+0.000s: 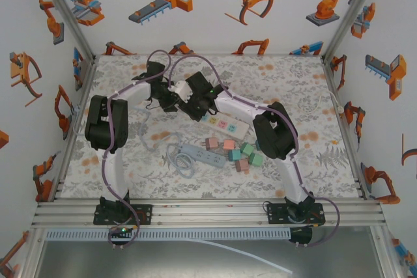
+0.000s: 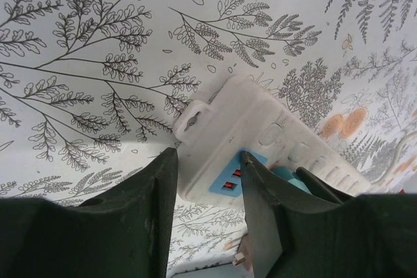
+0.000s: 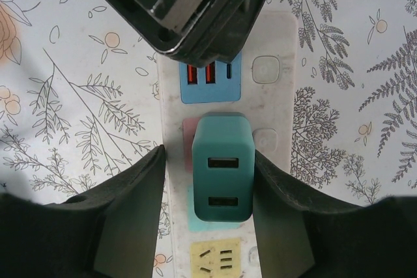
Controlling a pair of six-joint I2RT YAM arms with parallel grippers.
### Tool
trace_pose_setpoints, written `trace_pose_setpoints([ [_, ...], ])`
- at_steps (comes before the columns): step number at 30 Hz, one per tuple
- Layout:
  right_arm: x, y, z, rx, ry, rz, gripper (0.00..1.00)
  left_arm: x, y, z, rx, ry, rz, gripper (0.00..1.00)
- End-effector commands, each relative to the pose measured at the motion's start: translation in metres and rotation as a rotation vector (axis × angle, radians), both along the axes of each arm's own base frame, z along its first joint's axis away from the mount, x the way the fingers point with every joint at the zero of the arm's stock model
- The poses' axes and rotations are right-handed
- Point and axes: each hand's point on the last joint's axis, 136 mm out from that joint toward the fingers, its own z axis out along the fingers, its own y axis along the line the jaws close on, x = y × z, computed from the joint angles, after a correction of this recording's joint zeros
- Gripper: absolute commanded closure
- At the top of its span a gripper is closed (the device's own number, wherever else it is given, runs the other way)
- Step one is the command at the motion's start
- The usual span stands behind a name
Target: Pull the plug off the socket
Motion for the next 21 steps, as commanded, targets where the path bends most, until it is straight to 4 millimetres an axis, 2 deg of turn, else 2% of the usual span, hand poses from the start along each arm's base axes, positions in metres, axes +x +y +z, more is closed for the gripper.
trace_pose_setpoints([
  [1, 0.009, 0.007, 0.041, 0.081, -0.081, -0.009, 0.71, -0.03, 0.011, -0.034, 0.133, 0.092, -0.057, 0.59],
  [6, 0.016, 0.005, 0.049, 0.099, -0.1, -0.026, 0.7, -0.041, 0.008, -0.04, 0.134, 0.102, -0.11, 0.59],
  [9, 0.019, 0.003, 0.047, 0.101, -0.094, -0.043, 0.59, -0.045, 0.01, -0.043, 0.146, 0.107, -0.118, 0.59],
  [13, 0.018, 0.002, 0.043, 0.1, -0.081, -0.047, 0.57, -0.046, 0.012, -0.044, 0.155, 0.108, -0.12, 0.59],
  [21, 0.022, -0.005, 0.046, 0.102, -0.084, -0.056, 0.79, -0.048, 0.014, -0.047, 0.174, 0.113, -0.131, 0.59],
])
